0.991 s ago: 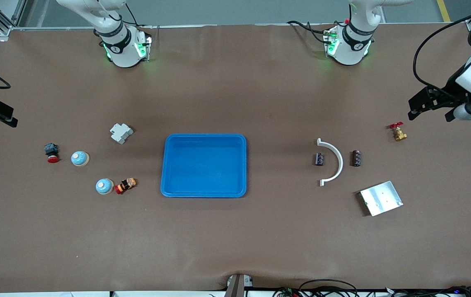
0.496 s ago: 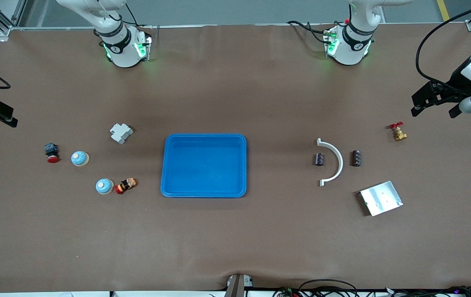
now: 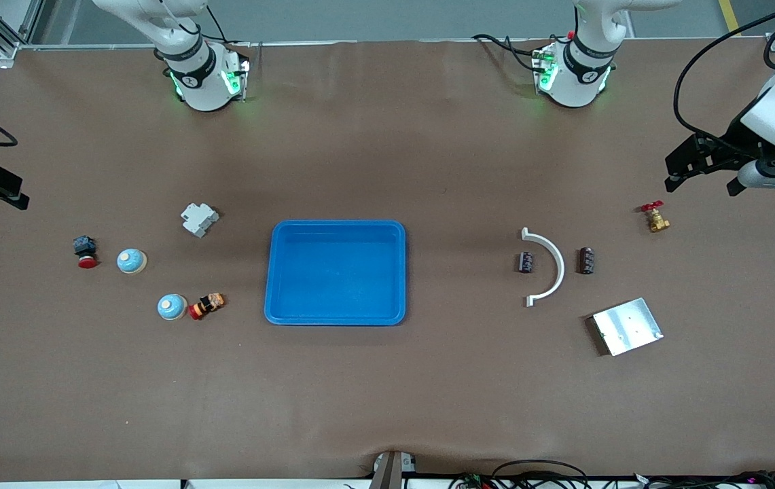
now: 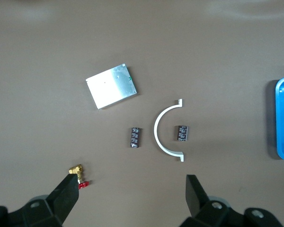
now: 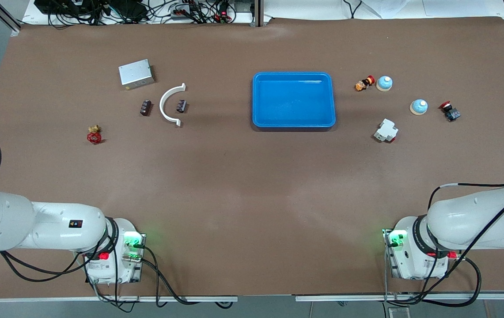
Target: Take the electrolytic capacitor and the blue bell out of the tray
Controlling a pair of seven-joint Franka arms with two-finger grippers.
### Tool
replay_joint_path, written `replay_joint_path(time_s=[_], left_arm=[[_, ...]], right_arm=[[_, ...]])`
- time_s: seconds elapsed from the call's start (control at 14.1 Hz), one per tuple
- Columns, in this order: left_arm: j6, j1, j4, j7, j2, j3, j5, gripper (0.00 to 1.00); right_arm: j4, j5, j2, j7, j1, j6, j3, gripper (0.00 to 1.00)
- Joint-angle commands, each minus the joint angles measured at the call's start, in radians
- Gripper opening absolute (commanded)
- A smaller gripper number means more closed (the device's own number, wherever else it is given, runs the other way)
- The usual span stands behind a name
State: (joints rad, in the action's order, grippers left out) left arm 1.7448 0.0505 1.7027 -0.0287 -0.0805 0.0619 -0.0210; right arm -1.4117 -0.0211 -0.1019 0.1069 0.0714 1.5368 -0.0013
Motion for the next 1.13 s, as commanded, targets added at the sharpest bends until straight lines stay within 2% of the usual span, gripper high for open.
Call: replay_joint_path(time_s=[0.0,0.14,1.06], left_arm=[[0.001,0.028,-0.008,-0.01,0.005,-0.011,-0.013,1.0],[-0.001,0.048,-0.006,-0.02,0.016,-0.013,-0.01,1.0],[-0.013,0.019,-0.032,-0.004,-0.004,-0.01,-0.008,1.0]], right_arm=[[-0.013,0.009,0.021,-0.006,0.001,0.0,-0.002,1.0],[-0.013,0.009,0.021,-0.006,0.001,0.0,-0.002,1.0],[-0.013,0.009,0.021,-0.006,0.004,0.0,-0.003,1.0]])
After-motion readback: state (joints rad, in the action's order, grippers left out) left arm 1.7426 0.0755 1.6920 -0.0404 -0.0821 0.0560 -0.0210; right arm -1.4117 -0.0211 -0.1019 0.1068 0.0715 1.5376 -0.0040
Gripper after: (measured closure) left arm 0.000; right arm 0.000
